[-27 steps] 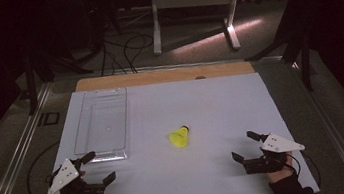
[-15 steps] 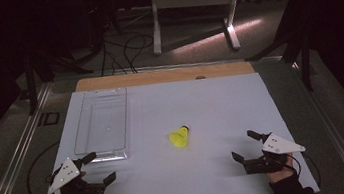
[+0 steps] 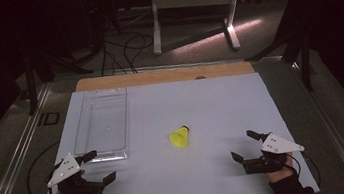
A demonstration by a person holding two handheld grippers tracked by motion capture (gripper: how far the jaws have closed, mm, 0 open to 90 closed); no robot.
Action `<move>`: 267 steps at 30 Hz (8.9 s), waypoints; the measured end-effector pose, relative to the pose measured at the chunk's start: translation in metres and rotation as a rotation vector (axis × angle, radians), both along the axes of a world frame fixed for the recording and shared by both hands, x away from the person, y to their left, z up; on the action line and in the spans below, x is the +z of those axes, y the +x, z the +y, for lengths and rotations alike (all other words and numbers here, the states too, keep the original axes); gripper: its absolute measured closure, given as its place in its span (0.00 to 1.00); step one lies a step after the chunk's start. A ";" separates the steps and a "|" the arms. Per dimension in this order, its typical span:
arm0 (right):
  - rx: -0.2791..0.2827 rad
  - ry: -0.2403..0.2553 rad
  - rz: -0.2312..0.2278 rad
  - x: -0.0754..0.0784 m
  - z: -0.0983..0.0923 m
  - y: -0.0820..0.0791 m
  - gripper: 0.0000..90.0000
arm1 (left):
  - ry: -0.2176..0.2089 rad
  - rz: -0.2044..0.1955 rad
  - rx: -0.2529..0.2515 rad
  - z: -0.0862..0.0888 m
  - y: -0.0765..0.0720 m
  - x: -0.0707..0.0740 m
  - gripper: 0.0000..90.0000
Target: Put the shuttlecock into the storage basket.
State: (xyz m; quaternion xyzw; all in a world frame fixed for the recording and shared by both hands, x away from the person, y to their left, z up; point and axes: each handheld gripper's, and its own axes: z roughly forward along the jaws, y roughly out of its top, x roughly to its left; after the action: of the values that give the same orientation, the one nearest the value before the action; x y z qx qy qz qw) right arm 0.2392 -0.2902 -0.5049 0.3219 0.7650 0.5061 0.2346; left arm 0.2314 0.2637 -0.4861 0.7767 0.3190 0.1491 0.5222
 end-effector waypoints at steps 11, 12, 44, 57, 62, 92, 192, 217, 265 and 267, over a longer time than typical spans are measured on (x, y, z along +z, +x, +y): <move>0.007 -0.003 -0.015 0.001 0.001 -0.001 0.09 | 0.106 0.049 -0.079 0.001 0.007 0.025 0.00; 0.009 -0.001 -0.013 0.001 0.001 -0.001 0.09 | 0.113 0.057 -0.087 0.000 0.008 0.026 0.00; 0.032 -0.015 -0.004 0.001 0.003 0.000 0.10 | 0.425 0.249 -0.257 -0.026 0.022 0.041 0.00; 0.016 -0.025 -0.002 0.003 0.003 -0.001 0.10 | 0.543 0.384 -0.262 -0.035 0.025 0.039 0.00; 0.019 -0.025 -0.004 0.003 0.003 -0.001 0.10 | 0.606 0.450 -0.255 -0.043 0.027 0.040 0.00; 0.035 -0.030 0.003 0.003 0.005 -0.001 0.10 | 0.576 0.532 -0.235 -0.110 0.037 0.046 0.00; 0.071 -0.013 0.025 0.002 0.005 -0.001 0.10 | 0.718 0.408 -0.240 -0.249 0.162 -0.005 0.79; 0.070 -0.014 0.025 0.002 0.005 -0.001 0.10 | 0.661 0.369 -0.287 -0.242 0.148 0.028 1.00; 0.068 -0.013 0.025 0.001 0.006 0.000 0.10 | 0.602 0.256 -0.200 -0.146 0.130 0.128 1.00; 0.066 -0.015 0.026 0.001 0.006 0.000 0.10 | 0.603 0.251 -0.190 -0.141 0.130 0.131 1.00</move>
State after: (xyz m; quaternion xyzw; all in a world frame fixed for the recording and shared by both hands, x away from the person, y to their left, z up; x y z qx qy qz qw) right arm 0.2394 -0.2840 -0.5037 0.3012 0.7819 0.5037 0.2102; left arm 0.3615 0.1225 -0.3554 0.9348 0.2486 0.0904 0.2369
